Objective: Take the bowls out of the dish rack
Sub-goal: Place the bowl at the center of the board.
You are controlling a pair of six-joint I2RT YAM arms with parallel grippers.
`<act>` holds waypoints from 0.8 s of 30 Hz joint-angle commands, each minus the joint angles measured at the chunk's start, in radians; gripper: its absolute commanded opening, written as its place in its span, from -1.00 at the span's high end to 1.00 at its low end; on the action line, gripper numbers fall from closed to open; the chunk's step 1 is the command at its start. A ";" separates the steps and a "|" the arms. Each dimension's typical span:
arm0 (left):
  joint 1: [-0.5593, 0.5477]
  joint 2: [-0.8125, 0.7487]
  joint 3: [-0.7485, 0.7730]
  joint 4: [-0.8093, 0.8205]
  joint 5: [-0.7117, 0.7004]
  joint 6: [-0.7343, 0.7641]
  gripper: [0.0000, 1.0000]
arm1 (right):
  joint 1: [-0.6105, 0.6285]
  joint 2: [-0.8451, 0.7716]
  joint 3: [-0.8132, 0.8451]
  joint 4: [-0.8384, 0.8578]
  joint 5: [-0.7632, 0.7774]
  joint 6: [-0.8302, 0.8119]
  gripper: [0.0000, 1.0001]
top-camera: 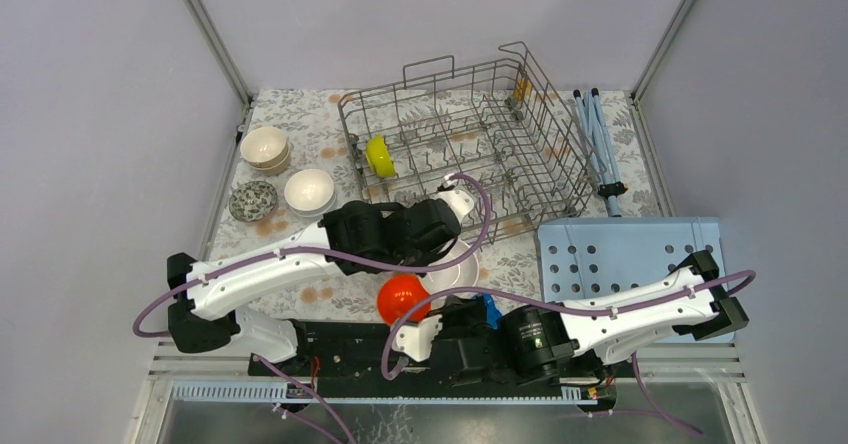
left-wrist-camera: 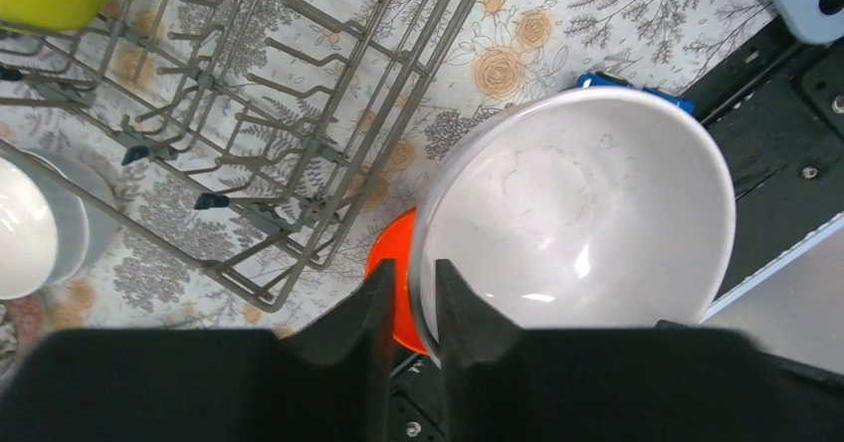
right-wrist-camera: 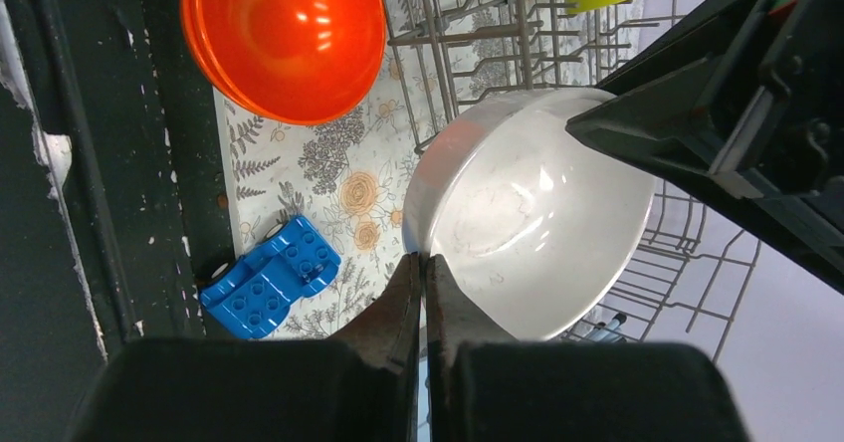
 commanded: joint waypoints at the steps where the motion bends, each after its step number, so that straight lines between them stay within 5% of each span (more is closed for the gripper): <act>1: 0.002 -0.001 0.046 -0.010 -0.042 0.001 0.68 | 0.010 -0.013 0.042 -0.010 0.039 0.006 1.00; 3: 0.002 -0.002 0.045 -0.010 -0.050 -0.002 0.95 | 0.010 -0.012 0.046 -0.011 0.038 0.013 1.00; 6: 0.001 -0.009 0.042 -0.002 -0.055 -0.008 1.00 | 0.011 -0.018 0.045 -0.001 0.033 0.025 1.00; 8: 0.002 -0.018 0.033 0.009 -0.061 -0.016 1.00 | 0.013 -0.023 0.044 0.005 0.022 0.038 0.56; 10: 0.001 -0.030 0.025 0.020 -0.074 -0.029 1.00 | 0.013 -0.028 0.042 0.022 0.012 0.059 -0.20; 13: 0.002 -0.051 0.008 0.034 -0.154 -0.063 1.00 | 0.014 -0.045 0.055 0.064 -0.006 0.112 -0.92; 17: 0.055 -0.108 -0.026 0.083 -0.230 -0.093 1.00 | 0.014 -0.112 0.058 0.198 -0.051 0.188 -0.99; 24: 0.393 -0.296 -0.137 0.209 -0.177 -0.150 1.00 | 0.013 -0.250 -0.030 0.505 0.010 0.246 -0.99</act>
